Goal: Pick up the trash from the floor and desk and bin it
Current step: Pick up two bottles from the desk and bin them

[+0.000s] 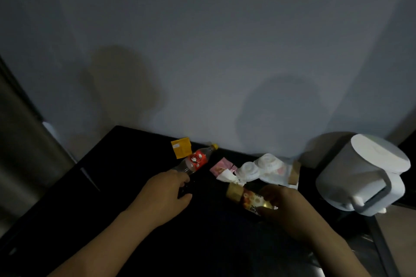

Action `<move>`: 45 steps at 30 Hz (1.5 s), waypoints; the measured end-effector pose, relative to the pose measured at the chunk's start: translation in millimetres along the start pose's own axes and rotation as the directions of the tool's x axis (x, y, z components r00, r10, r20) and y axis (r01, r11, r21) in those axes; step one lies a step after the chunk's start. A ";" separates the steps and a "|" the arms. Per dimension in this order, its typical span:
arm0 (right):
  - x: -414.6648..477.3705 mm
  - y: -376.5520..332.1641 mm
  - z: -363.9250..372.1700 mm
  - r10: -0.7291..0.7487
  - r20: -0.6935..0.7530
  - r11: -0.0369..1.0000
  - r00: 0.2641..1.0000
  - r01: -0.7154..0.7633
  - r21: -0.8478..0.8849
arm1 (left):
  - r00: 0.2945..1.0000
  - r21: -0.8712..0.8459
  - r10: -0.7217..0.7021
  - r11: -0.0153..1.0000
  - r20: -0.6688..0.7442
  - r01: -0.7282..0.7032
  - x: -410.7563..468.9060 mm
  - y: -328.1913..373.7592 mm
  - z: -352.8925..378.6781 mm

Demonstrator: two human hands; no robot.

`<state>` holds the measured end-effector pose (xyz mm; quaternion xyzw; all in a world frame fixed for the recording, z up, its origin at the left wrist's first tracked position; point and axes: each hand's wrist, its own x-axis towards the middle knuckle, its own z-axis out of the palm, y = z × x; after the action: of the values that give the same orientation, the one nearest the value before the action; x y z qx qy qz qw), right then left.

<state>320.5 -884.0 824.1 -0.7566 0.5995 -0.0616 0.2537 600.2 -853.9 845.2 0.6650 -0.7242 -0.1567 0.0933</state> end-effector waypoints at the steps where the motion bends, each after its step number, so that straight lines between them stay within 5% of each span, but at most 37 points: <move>1: 10.3 5.1 1.7 0.018 0.009 1.000 1.000 -0.018 0.014 | 1.000 -0.003 -0.003 1.000 0.019 0.003 11.6 -4.2 5.6; 16: 94.8 36.4 66.8 0.338 0.086 0.939 0.937 -0.342 0.033 | 0.972 0.013 -0.050 0.999 0.231 0.048 134.1 -90.8 77.8; 34: 144.9 60.5 144.8 0.499 0.063 0.865 0.864 -0.491 -0.105 | 0.914 0.013 -0.182 0.982 0.363 0.190 216.1 -135.7 143.4; 40: 135.8 51.8 168.0 0.564 0.143 0.823 0.813 -0.568 -0.012 | 0.887 -0.139 -0.253 0.935 0.387 0.327 201.3 -138.7 162.3; 45: 120.9 39.2 176.2 0.646 0.157 0.697 0.747 -0.661 0.278 | 0.885 -0.239 -0.226 0.909 0.406 0.341 181.2 -140.1 160.8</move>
<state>389.3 -948.8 628.4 -0.4446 0.8048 -0.0446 0.3906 658.1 -1026.5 632.7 0.7008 -0.5895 -0.4004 0.0321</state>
